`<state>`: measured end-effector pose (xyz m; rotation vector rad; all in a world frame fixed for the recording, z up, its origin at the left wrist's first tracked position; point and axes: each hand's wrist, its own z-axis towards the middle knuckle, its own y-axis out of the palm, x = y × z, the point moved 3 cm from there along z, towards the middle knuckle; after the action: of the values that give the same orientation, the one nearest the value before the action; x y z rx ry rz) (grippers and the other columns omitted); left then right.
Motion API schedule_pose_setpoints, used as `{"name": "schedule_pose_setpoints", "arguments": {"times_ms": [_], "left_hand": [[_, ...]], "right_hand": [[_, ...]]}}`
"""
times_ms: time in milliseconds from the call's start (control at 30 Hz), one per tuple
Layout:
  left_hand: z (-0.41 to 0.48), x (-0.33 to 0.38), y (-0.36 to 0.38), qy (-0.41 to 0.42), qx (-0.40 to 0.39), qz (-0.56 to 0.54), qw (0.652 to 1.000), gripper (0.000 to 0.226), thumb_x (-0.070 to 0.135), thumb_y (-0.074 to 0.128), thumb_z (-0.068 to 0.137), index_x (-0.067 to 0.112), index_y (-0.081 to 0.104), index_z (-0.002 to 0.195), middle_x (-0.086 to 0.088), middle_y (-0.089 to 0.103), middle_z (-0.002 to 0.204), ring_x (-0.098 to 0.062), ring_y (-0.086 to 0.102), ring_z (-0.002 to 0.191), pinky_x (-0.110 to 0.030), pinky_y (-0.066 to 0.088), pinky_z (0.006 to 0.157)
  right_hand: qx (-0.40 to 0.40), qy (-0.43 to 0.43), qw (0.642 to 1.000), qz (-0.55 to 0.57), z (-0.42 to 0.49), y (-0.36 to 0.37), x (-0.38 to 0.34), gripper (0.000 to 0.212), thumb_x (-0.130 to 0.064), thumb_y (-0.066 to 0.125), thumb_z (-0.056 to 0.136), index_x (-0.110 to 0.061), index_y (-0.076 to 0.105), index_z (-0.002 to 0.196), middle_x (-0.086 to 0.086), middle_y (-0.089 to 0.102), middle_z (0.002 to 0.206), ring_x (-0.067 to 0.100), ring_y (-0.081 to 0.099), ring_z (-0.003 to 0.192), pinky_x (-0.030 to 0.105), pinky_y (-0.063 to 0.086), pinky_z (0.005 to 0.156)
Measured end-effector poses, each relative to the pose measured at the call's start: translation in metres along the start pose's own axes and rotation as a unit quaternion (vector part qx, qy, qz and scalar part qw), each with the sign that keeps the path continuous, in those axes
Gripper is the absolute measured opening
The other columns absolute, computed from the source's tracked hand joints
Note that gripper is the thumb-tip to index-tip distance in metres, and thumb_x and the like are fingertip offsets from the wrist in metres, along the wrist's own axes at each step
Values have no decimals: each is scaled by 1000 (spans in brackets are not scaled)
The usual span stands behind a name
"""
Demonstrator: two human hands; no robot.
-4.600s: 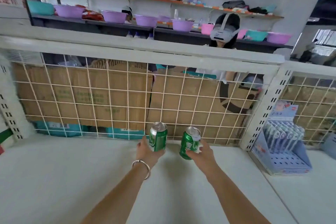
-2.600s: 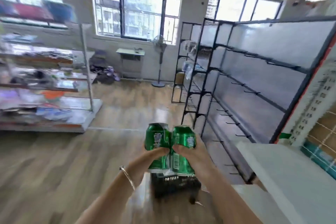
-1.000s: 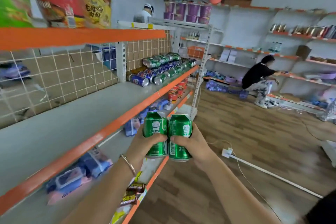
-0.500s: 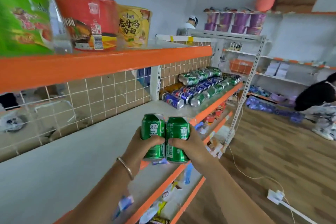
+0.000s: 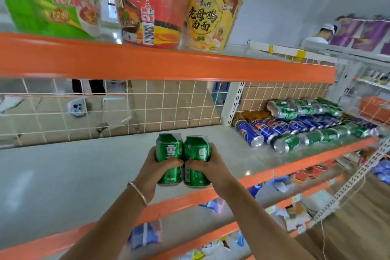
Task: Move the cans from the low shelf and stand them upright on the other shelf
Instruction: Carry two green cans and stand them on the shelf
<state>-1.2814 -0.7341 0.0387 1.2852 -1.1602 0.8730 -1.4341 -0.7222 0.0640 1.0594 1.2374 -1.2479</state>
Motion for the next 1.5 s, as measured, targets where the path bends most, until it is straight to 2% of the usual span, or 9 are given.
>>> {"name": "schedule_pose_setpoints", "arguments": {"times_ms": [233, 433, 600, 933, 1033, 1100, 1200, 1300, 1500], "left_hand": [[-2, -8, -40, -5, 57, 4, 998, 79, 21, 81, 41, 11, 55, 114, -19, 67, 104, -34, 68, 89, -43, 57, 72], [-16, 13, -116, 5, 127, 36, 991, 50, 5, 80, 58, 12, 62, 104, -12, 70, 97, -28, 67, 87, -36, 55, 71], [-42, 36, -211, 22, 176, 71, 982, 39, -1, 79, 66, 16, 63, 99, -3, 71, 90, -17, 67, 78, -22, 51, 59], [-87, 49, -391, 10, 216, 85, 973, 88, 15, 87, 30, 6, 58, 112, -19, 69, 103, -36, 67, 94, -47, 57, 78], [-93, 46, -419, 7, 209, 84, 974, 93, 12, 84, 28, 7, 56, 115, -20, 68, 105, -36, 67, 96, -48, 56, 81], [-90, 43, -431, 11, 192, 94, 977, 92, 11, 84, 30, 8, 54, 117, -20, 68, 108, -36, 66, 99, -52, 54, 85], [-86, 44, -438, 11, 163, 173, 971, 95, 24, 87, 31, 14, 50, 118, -13, 66, 111, -26, 66, 99, -48, 55, 87], [-77, 41, -455, 26, 154, 356, 921, 94, 56, 87, 28, 29, 51, 111, 0, 63, 108, -17, 63, 98, -39, 57, 82], [-85, 45, -460, 17, 120, 417, 901, 99, 51, 83, 28, 46, 37, 115, 16, 61, 110, -9, 59, 104, -37, 49, 95]], "right_hand": [[-60, 8, 998, 4, 20, 31, 21, 45, 17, 68, 72, -22, 59, 92, -6, 72, 75, 11, 70, 72, 26, 56, 63], [-96, 23, 995, 17, 42, 108, 24, 75, -6, 80, 56, -14, 47, 123, 12, 66, 111, 22, 68, 97, 36, 57, 79], [-156, 2, 987, 25, 52, 207, 18, 47, 9, 76, 65, -7, 63, 107, 12, 72, 96, 24, 70, 88, 30, 58, 72], [-121, -24, 992, 9, 50, 393, 48, 82, -6, 88, 55, -11, 48, 126, 11, 63, 119, 23, 64, 107, 41, 56, 88], [-112, -44, 993, -17, 53, 425, 70, 86, -14, 91, 53, 2, 45, 124, 25, 62, 116, 37, 62, 109, 57, 52, 88], [-100, -71, 992, -36, 51, 431, 70, 83, -6, 86, 52, 9, 43, 121, 29, 61, 112, 36, 63, 105, 50, 55, 85], [-78, -106, 987, -88, 53, 423, 67, 80, -12, 82, 41, -23, 54, 115, 2, 67, 104, 6, 66, 98, 25, 55, 80], [-119, -92, 973, -176, 61, 420, 80, 75, -28, 85, 37, -39, 59, 108, -4, 70, 101, 12, 67, 101, 39, 56, 84], [-43, -7, 968, -248, 64, 427, 79, 76, -45, 80, 48, -44, 46, 116, -16, 61, 115, 13, 58, 109, 40, 48, 95]]}}
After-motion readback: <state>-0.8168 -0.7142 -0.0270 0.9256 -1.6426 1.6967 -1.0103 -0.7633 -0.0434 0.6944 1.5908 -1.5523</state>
